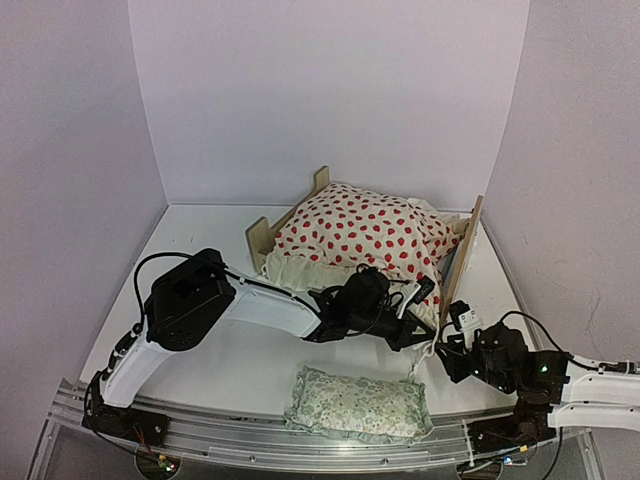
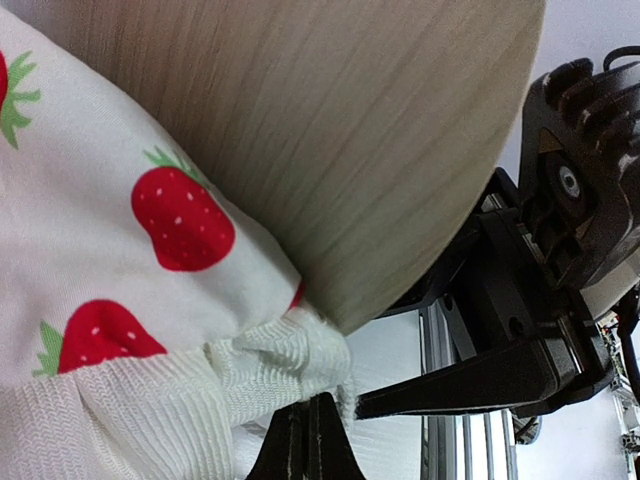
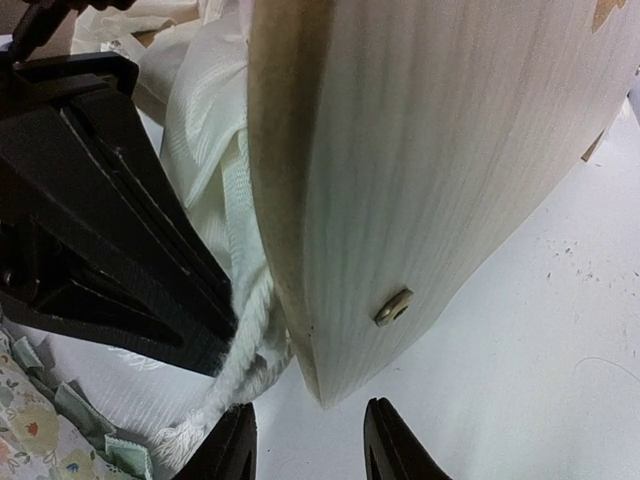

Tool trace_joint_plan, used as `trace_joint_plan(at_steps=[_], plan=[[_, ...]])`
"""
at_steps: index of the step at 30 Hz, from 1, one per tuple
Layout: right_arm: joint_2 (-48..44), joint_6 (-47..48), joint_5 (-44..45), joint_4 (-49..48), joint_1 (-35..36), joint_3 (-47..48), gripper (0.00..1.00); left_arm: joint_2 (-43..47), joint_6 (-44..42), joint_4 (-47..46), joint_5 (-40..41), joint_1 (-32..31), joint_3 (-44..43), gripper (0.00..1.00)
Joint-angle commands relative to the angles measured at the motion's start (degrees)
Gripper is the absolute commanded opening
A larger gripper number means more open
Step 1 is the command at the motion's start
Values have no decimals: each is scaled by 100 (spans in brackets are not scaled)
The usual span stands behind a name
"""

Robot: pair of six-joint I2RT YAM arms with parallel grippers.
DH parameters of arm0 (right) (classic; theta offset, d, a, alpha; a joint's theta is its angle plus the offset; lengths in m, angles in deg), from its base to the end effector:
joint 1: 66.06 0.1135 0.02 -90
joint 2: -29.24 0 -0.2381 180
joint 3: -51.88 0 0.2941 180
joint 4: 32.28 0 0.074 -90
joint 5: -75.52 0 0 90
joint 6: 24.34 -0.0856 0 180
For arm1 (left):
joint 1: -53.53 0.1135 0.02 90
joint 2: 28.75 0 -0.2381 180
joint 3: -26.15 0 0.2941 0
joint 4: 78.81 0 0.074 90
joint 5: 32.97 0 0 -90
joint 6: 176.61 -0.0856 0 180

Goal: Set up the pet bed
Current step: Tie the right ropes of the mattress at the bed frame.

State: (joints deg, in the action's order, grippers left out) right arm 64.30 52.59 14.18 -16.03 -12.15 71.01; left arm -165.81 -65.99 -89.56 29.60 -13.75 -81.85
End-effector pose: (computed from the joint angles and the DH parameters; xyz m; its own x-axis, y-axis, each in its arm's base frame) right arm 0.1711 0.1650 0.0901 -0.4119 -0.2282 -0.8822 -0.3868 0.9204 -0.0574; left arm 0.1930 -0.5629 0.0857 -0.4614 0.2926 -0.8376 0.8816 0.0453 -0.4698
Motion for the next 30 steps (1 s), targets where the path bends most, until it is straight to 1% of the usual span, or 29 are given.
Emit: trace_joint_plan(at_steps=[1, 7, 16, 30], plan=[[66, -1, -109, -109, -25, 194, 38, 28, -11, -96, -94, 23, -172, 0], [28, -14, -164, -230, -25, 222, 38, 17, 8, -114, -114, 23, -163, 0], [454, -37, -292, -514, -22, 371, 37, 19, 64, -169, -193, 27, -179, 0], [592, -28, -299, -731, -24, 477, 37, 105, 80, -277, -220, 23, -2, 0]])
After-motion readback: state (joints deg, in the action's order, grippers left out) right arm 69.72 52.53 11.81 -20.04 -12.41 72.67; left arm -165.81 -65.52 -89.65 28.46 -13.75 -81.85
